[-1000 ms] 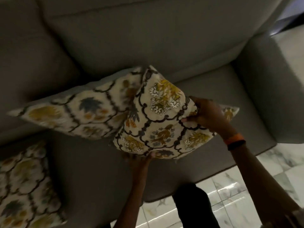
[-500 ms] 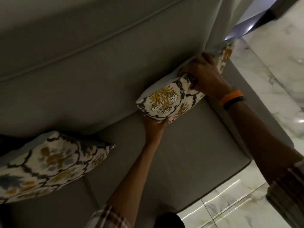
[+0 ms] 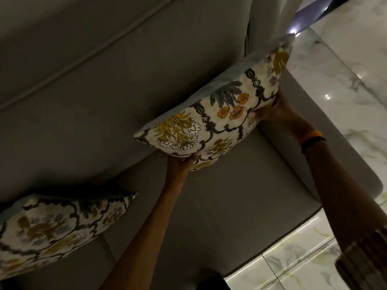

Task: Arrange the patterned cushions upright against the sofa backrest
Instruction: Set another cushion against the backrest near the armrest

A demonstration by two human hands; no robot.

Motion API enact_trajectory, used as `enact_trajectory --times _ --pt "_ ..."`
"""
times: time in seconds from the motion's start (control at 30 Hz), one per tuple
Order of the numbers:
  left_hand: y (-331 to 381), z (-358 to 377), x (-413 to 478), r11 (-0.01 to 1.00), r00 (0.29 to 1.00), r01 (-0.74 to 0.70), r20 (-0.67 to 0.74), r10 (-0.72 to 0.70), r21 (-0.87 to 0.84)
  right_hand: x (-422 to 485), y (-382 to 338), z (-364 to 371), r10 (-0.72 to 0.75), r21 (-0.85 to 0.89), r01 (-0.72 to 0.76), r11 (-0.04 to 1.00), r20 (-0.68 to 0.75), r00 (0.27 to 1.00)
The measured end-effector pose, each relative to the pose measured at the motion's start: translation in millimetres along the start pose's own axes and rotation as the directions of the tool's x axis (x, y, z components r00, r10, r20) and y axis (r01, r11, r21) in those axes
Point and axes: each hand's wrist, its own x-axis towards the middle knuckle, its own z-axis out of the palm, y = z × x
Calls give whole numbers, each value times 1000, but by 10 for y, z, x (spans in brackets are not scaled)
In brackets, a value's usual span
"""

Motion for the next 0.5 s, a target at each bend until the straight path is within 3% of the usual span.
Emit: enact_trajectory --times 0.07,0.3,0.4,0.5 --pt "67 42 -2 997 1000 14 -8 -15 -72 -44 57 -92 -22 -3 22 1000 -74 997" --pt "84 106 232 979 981 194 33 -192 -56 -134 133 34 73 81 -65 995 -97 993" --pt "2 71 211 996 997 83 7 -83 28 -330 239 253 107 117 -90 989 -149 983" --pt "48 -56 -60 991 999 -31 -4 32 127 -704 431 680 162 59 -151 987 -303 939"
